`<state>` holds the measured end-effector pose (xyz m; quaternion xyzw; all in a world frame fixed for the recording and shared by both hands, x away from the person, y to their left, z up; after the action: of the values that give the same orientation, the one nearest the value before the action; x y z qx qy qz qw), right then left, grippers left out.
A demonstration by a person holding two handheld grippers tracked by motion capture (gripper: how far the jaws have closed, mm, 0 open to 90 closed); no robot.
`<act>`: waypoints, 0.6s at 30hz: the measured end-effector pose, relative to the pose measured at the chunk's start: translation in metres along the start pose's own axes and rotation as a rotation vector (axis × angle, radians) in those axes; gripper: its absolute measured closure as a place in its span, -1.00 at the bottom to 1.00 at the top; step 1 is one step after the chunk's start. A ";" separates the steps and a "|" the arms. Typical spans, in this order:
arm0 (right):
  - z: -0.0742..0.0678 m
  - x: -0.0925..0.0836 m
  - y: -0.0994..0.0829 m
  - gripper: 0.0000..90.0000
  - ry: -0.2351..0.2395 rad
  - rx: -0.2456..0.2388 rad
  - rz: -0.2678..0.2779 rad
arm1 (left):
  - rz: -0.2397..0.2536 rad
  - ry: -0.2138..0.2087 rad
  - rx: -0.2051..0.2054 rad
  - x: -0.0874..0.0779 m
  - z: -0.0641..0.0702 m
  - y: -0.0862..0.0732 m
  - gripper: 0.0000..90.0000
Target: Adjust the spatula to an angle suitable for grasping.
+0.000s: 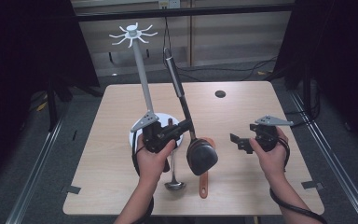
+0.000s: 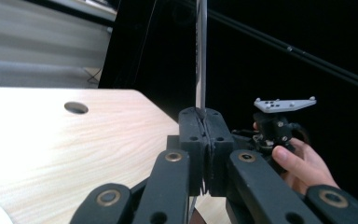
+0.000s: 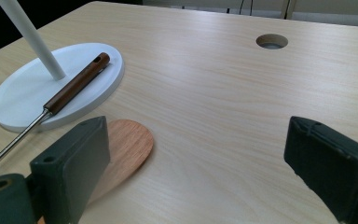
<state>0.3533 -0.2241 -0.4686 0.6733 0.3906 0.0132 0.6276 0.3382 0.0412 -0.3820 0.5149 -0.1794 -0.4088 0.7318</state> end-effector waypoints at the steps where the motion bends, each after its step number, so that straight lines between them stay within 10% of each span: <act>1: 0.000 0.000 0.000 -0.85 0.000 0.000 0.000 | 0.000 0.000 0.000 0.000 0.000 0.000 0.97; 18: 0.002 -0.003 0.000 -0.85 0.006 0.010 0.011 | 0.067 0.023 0.038 -0.025 -0.009 0.012 0.97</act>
<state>0.3525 -0.2275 -0.4673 0.6784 0.3891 0.0167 0.6230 0.3347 0.0676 -0.3706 0.5270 -0.1958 -0.3744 0.7374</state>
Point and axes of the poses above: each handheld gripper's, and its own axes: x roughly forward along the jaws, y roughly out of its top, z roughly to its right, the point moved 6 cm from there along x, roughly forward along the jaws, and after that the axes turned 8 degrees about y, right-handed, at the moved point
